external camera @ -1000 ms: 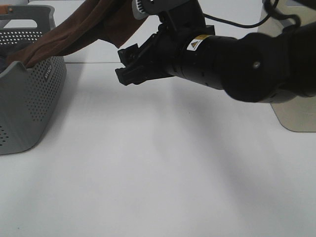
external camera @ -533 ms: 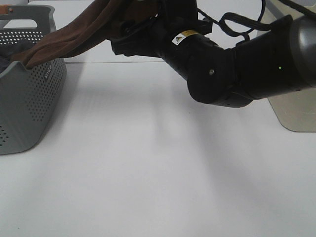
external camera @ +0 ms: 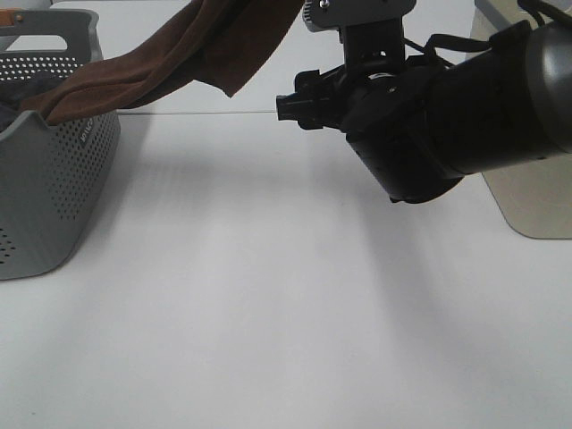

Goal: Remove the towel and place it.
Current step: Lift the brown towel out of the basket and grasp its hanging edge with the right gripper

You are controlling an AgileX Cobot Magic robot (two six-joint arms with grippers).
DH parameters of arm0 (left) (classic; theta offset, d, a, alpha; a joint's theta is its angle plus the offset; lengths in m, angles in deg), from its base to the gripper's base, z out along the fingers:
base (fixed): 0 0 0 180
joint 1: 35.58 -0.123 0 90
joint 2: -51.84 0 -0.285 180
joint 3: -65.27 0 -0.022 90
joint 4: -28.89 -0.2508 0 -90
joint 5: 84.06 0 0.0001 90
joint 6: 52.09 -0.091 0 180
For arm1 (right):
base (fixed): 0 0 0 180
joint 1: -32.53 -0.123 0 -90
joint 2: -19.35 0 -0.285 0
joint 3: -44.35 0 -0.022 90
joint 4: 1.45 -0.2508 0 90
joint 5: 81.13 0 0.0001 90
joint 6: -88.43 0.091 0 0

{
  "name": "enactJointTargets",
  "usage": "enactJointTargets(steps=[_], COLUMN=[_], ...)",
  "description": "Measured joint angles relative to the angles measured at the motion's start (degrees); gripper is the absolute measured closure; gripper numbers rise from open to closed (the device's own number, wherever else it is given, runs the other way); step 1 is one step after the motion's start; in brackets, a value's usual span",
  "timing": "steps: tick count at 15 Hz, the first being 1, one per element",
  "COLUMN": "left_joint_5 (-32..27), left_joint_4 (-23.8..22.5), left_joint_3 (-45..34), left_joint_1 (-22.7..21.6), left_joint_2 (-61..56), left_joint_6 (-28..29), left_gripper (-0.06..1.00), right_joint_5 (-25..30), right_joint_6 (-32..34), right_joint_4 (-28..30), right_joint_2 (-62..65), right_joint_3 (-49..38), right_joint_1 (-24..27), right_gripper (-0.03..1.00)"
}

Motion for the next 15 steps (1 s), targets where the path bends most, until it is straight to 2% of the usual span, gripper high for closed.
enactJointTargets(steps=[1,4,7,10,13,15], left_joint_5=[0.0,1.2,4.1,5.1,5.1,5.1], left_joint_4=[0.0,-1.6,-4.2,-4.5,-4.1,-3.6], left_joint_3=[0.0,0.0,0.0,0.0,0.0,0.0], left_joint_1=[0.0,0.0,0.0,0.0,0.0,0.0], left_joint_2=[0.0,0.0,0.0,0.0,0.0,0.0], left_joint_6=[0.0,0.0,0.0,0.0,0.0,0.0], left_gripper=[0.94,0.94,0.94,0.94,0.94,0.94], right_joint_5=[2.8,19.4,28.2,31.5,31.7,31.7], right_joint_6=[-2.1,-3.3,-1.5,4.4,5.9,8.3], right_joint_4=[-0.1,1.1,5.2,11.5,16.1,21.4], right_joint_2=[0.7,4.6,6.0,6.0,6.0,6.0], right_joint_3=[0.0,0.1,0.1,0.1,0.1,0.6], right_joint_1=[0.0,0.0,0.0,0.0,0.0,0.0], right_gripper=[0.17,0.17,0.17,0.17,0.17,0.17])
